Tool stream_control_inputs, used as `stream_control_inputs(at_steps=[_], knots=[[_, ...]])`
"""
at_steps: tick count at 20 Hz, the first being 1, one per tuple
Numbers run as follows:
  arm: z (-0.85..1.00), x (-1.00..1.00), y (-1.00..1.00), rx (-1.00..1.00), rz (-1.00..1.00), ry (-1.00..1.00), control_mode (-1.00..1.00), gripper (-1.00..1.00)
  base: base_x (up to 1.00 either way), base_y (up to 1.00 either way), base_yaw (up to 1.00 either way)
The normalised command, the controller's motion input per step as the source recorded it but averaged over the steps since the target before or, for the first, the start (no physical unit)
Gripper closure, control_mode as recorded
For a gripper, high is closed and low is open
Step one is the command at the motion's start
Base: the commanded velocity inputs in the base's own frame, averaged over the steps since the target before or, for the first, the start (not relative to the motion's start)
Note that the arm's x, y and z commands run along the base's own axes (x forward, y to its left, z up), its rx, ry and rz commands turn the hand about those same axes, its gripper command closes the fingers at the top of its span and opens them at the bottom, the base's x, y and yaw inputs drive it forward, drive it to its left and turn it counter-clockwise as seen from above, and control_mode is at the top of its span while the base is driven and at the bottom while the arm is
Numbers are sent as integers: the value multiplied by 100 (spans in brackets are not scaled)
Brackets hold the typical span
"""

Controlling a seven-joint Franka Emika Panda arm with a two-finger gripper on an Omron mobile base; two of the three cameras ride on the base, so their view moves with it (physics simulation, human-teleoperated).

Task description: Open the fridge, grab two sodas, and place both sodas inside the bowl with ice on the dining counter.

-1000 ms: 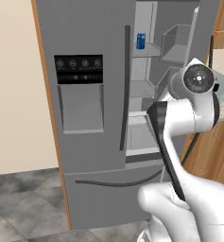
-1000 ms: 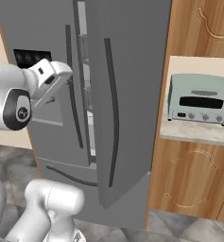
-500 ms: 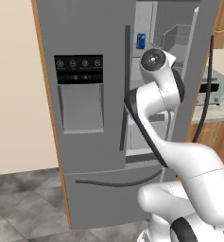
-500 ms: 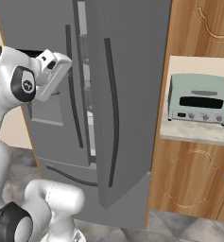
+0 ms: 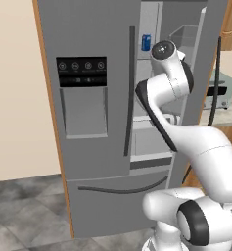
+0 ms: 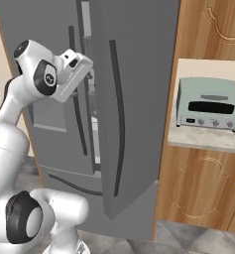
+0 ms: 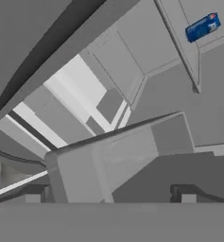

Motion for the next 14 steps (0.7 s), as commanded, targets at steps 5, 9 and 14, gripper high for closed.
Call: stream_control_inputs(at_steps=[5, 9, 14], knots=[[-19, 1, -74, 0, -6, 6, -100, -100, 0, 0, 0], [-19, -2, -88, 0, -9, 6, -100, -100, 0, 0, 0], [-11, -10, -98, 1, -11, 8, -100, -100, 0, 0, 0]])
